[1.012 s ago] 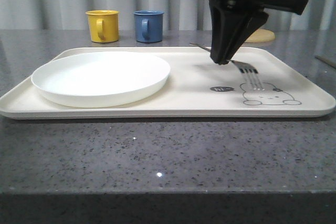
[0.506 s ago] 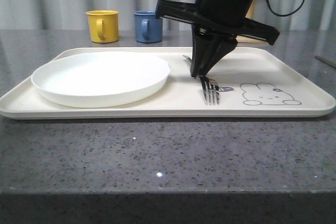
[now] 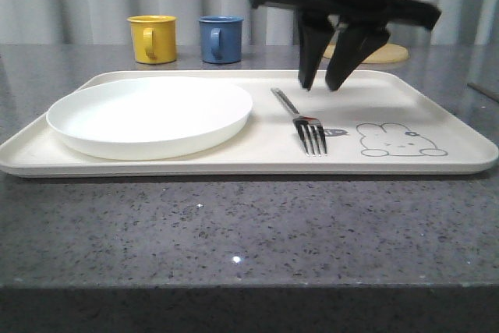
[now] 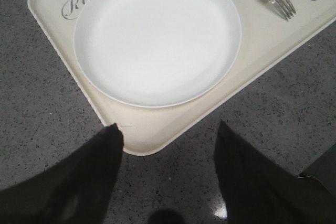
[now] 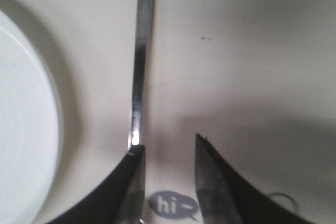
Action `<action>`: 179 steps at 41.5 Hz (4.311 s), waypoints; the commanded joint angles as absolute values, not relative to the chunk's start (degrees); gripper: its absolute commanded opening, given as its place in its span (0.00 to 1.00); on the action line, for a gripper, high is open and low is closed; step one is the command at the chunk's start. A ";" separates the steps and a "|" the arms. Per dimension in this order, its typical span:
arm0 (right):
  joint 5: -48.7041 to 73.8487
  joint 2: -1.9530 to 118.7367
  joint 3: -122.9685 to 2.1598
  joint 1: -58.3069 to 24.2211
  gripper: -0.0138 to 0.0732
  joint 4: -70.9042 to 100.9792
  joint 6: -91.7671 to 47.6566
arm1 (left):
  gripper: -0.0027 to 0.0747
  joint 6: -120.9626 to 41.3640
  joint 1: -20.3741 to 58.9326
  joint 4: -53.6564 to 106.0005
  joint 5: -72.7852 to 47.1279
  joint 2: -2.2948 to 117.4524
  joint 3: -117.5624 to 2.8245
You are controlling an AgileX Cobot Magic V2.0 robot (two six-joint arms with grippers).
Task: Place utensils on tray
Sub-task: 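Lower the fork onto the tray beside the plate and release, then move the right gripper back over the chopsticks, then grasp the chopsticks, place them on the tray beside the fork, release, then move the right gripper to the steel spoon and grasp it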
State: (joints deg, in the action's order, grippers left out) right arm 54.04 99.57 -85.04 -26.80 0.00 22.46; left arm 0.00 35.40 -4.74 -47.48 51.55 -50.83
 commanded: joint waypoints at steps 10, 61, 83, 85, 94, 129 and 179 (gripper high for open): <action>62.72 83.79 -86.02 -25.98 0.47 -14.49 16.61 | 0.53 0.46 35.78 -4.94 -43.71 51.02 -52.48; 58.27 89.78 -72.24 2.59 0.46 -1.04 1.59 | 0.53 0.46 35.78 -4.94 -43.71 51.02 -52.48; 56.33 95.42 -75.77 2.65 0.46 0.39 1.48 | 0.53 0.46 35.78 -4.94 -43.71 51.02 -52.48; 56.47 95.73 -76.06 2.65 0.42 0.39 1.44 | 0.53 0.46 35.78 -4.94 -43.71 51.02 -52.48; 56.79 95.94 -76.11 2.65 0.20 0.43 1.37 | 0.53 0.46 35.78 -4.94 -43.71 51.02 -52.48; 52.86 94.02 -76.14 -16.76 0.19 19.29 7.76 | 0.53 0.46 35.78 -4.94 -43.71 51.02 -52.48; 60.26 83.16 -76.03 8.97 0.45 -2.76 -2.13 | 0.53 0.46 35.78 -4.94 -43.71 51.02 -52.48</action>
